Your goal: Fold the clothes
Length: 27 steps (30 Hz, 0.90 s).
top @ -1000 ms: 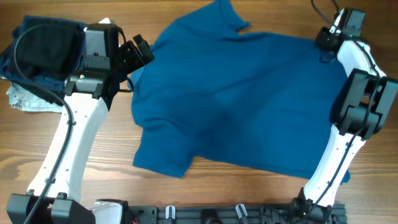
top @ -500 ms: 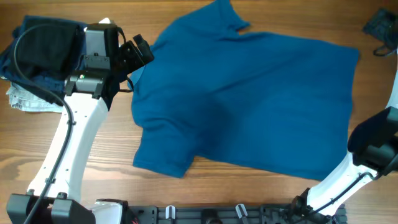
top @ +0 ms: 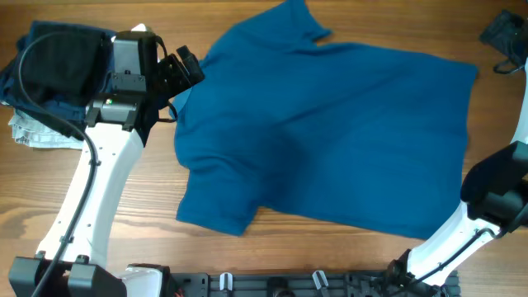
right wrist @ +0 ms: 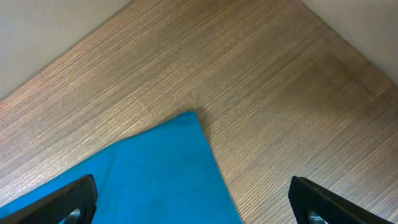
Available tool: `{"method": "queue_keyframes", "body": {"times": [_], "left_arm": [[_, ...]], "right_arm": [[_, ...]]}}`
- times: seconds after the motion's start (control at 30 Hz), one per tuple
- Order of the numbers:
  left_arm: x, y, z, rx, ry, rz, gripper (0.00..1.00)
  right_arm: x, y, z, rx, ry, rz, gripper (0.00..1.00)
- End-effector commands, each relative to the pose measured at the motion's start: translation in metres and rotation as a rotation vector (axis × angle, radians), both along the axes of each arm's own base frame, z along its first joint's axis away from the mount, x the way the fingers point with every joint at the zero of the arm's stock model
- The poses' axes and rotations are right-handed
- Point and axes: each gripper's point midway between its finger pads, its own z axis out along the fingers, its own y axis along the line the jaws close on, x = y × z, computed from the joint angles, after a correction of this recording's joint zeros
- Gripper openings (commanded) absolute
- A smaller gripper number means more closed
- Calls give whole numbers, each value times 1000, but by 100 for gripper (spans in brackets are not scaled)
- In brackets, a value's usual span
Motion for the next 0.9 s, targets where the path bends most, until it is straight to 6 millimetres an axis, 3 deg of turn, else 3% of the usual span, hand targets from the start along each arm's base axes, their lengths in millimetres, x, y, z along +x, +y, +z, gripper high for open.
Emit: {"method": "queue_keyframes", "body": {"times": [0.0,0.13,0.37,0.4,0.43,0.47,0.5,0.57,0.63,0.67,0.8,0.83,0.87], "left_arm": [[-1,-1,8,1,-21,-9,100],[-1,-1,8,0,-21,-8,100],[16,1,28,0,-129,13,100],[20,-7,32,-33,-148,-14,96],[25,-21,35,-82,-171,-49,51],[31,-31,38,-117,-193,-64,35],[42,-43,40,-136,-230,-77,32],[61,-62,40,-161,-296,-105,5],[89,-88,33,-245,-368,-108,4],[107,-104,20,-288,-406,-112,4],[152,-115,-36,-313,-425,-93,4],[165,-126,-58,-305,-367,-131,4],[171,-136,-64,-298,-330,-183,4]], "right_arm": [[1,-1,-3,-5,8,-12,99],[1,-1,-3,-5,8,-12,100],[1,-1,-3,-5,8,-12,99],[1,-1,-3,-5,7,-12,100],[1,-1,-3,-5,7,-12,100],[1,-1,-3,-5,7,-12,100],[1,-1,-3,-5,8,-12,100],[1,-1,-3,-5,7,-12,99],[1,-1,-3,-5,8,-12,99],[1,-1,-3,-5,8,-12,100],[1,-1,-3,-5,7,-12,100],[1,-1,-3,-5,8,-12,100],[1,-1,-3,-5,8,-12,100]]}}
